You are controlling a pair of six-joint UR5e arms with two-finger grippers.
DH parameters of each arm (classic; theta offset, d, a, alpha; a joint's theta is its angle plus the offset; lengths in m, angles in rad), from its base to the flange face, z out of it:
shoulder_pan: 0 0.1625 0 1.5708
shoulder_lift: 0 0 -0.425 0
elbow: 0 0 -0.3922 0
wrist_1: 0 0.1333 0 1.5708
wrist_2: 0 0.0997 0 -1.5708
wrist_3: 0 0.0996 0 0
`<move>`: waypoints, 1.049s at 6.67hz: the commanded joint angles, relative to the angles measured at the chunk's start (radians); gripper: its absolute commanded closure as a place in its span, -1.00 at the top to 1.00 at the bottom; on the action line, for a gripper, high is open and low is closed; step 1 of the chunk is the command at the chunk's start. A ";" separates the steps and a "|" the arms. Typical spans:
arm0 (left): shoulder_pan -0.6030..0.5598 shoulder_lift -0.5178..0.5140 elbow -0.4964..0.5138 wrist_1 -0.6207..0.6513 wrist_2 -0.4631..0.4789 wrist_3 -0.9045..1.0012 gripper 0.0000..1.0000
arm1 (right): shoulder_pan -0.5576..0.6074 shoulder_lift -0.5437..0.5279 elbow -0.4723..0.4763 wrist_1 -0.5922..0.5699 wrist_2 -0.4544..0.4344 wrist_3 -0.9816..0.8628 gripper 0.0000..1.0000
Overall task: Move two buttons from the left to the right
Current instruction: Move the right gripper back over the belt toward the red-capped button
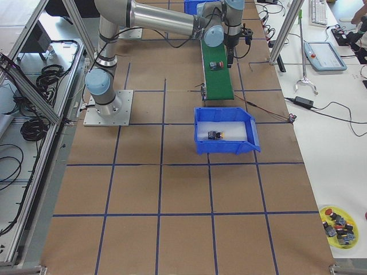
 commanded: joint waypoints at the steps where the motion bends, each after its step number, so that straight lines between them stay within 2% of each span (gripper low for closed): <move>1: 0.000 0.000 -0.001 0.000 0.000 0.002 1.00 | 0.032 0.006 0.016 -0.001 0.005 0.016 0.98; 2: 0.000 0.000 0.001 0.000 0.000 0.002 1.00 | 0.024 -0.009 0.084 -0.030 0.064 0.018 0.98; 4: 0.000 0.000 -0.001 0.000 -0.002 0.002 1.00 | 0.021 -0.015 0.203 -0.212 0.078 0.016 0.98; 7: 0.000 0.003 -0.013 0.000 0.000 0.002 1.00 | 0.026 0.013 0.211 -0.230 0.078 0.021 0.98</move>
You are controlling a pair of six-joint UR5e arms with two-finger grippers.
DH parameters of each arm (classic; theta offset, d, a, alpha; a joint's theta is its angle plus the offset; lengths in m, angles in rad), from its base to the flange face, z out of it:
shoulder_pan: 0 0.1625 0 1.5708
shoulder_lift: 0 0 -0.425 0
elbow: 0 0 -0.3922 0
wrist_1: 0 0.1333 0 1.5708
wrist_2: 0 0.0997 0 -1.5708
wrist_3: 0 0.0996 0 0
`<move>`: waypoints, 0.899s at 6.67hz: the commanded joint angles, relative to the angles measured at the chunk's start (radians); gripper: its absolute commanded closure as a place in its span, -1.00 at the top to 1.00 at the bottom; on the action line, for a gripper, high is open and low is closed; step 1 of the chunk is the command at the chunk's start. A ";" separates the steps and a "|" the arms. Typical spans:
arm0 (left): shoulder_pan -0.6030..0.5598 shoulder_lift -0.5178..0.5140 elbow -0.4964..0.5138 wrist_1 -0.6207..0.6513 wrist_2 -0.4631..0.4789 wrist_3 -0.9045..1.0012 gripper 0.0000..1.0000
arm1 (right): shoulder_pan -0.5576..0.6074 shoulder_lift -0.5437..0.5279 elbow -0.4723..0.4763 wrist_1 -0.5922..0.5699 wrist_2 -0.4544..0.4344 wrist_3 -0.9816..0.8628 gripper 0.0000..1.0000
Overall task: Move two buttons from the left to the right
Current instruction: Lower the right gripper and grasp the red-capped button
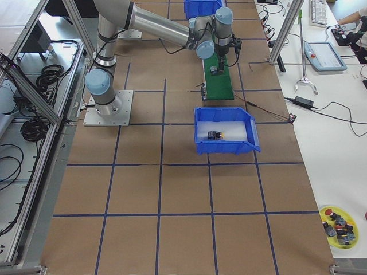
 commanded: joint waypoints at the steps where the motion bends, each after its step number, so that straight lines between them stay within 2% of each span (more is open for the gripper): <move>1: 0.000 0.000 0.000 0.001 -0.001 0.000 1.00 | 0.001 0.023 0.004 -0.011 0.000 0.001 0.98; 4: 0.000 0.000 -0.003 0.001 -0.001 0.000 1.00 | 0.001 0.055 0.034 -0.015 0.000 -0.002 0.98; 5: 0.000 0.000 -0.003 0.001 -0.002 0.000 1.00 | -0.001 0.061 0.037 -0.014 -0.007 -0.004 0.84; 6: 0.000 0.000 -0.003 0.001 -0.002 0.000 1.00 | -0.004 0.061 0.045 -0.006 -0.019 -0.020 0.08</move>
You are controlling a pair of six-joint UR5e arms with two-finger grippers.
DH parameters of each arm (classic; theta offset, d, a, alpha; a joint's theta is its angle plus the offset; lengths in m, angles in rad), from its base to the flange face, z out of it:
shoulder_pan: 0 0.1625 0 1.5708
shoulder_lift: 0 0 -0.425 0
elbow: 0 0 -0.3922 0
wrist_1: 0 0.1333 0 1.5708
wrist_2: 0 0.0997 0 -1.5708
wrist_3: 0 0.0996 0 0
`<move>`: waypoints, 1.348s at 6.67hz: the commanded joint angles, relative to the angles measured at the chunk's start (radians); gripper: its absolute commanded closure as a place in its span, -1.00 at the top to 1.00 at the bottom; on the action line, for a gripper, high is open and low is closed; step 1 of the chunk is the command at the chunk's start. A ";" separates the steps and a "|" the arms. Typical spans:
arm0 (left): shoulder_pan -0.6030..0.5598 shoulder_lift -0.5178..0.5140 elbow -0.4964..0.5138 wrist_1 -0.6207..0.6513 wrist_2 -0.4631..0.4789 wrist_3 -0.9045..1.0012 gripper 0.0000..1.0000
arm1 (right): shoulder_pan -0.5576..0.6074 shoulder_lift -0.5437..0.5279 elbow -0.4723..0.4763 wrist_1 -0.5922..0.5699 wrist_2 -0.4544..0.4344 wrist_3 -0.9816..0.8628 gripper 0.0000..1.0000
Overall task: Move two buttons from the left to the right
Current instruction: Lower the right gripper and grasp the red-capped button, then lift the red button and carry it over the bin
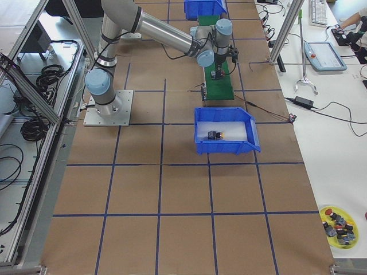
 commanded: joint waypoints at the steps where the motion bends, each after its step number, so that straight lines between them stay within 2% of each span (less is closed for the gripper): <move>1: 0.000 0.000 0.000 0.000 0.000 0.000 1.00 | -0.013 0.000 0.009 0.017 -0.010 -0.014 -0.73; 2: 0.000 0.000 0.001 0.000 -0.002 0.000 1.00 | -0.032 -0.008 0.009 0.023 -0.011 -0.014 -0.90; 4: 0.000 0.000 0.001 0.000 0.000 0.000 1.00 | -0.091 -0.084 -0.003 0.067 -0.010 -0.017 -0.93; 5: 0.000 0.000 0.001 0.000 0.000 0.000 1.00 | -0.158 -0.135 -0.026 0.127 -0.007 -0.095 -0.93; 6: 0.000 -0.001 0.003 0.000 0.000 0.002 1.00 | -0.234 -0.157 -0.089 0.211 -0.008 -0.217 -0.93; 7: 0.000 -0.002 0.003 0.000 0.000 0.000 1.00 | -0.281 -0.149 -0.174 0.327 -0.022 -0.313 -0.92; 8: 0.000 -0.002 0.003 0.000 0.000 0.000 1.00 | -0.341 -0.123 -0.218 0.412 -0.103 -0.452 -0.92; 9: 0.000 -0.002 0.004 0.000 0.000 0.000 1.00 | -0.427 -0.087 -0.229 0.409 -0.120 -0.558 -0.92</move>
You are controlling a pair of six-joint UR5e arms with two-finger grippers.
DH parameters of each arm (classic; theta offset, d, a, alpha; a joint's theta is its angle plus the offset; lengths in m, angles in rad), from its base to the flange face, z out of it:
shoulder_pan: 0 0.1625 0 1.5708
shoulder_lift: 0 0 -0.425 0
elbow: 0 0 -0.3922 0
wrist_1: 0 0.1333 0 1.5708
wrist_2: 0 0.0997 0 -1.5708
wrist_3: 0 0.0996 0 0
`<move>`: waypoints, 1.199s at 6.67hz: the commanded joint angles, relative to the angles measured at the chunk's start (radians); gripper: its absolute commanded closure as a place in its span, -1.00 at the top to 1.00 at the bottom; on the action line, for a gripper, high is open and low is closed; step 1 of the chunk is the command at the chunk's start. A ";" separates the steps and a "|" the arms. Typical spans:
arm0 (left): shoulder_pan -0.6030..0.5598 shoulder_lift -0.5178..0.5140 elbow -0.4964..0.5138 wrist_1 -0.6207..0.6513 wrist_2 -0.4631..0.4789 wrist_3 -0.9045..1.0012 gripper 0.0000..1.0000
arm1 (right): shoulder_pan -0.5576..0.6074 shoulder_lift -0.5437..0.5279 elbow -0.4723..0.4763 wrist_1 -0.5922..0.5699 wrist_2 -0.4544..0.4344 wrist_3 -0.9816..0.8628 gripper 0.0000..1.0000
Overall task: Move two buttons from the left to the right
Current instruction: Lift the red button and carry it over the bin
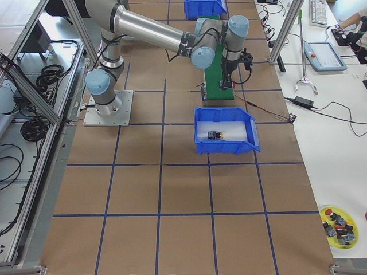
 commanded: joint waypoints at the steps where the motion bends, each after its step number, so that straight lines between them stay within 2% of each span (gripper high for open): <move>1: 0.000 0.000 0.003 0.000 0.000 0.000 1.00 | -0.148 0.083 -0.044 0.028 -0.031 -0.178 -0.92; 3: 0.000 0.000 0.003 0.000 0.000 0.000 1.00 | -0.160 0.172 -0.122 0.028 -0.036 -0.182 -0.92; 8: 0.000 0.000 0.004 0.000 0.000 0.000 1.00 | -0.160 0.337 -0.199 -0.050 -0.031 -0.249 -0.90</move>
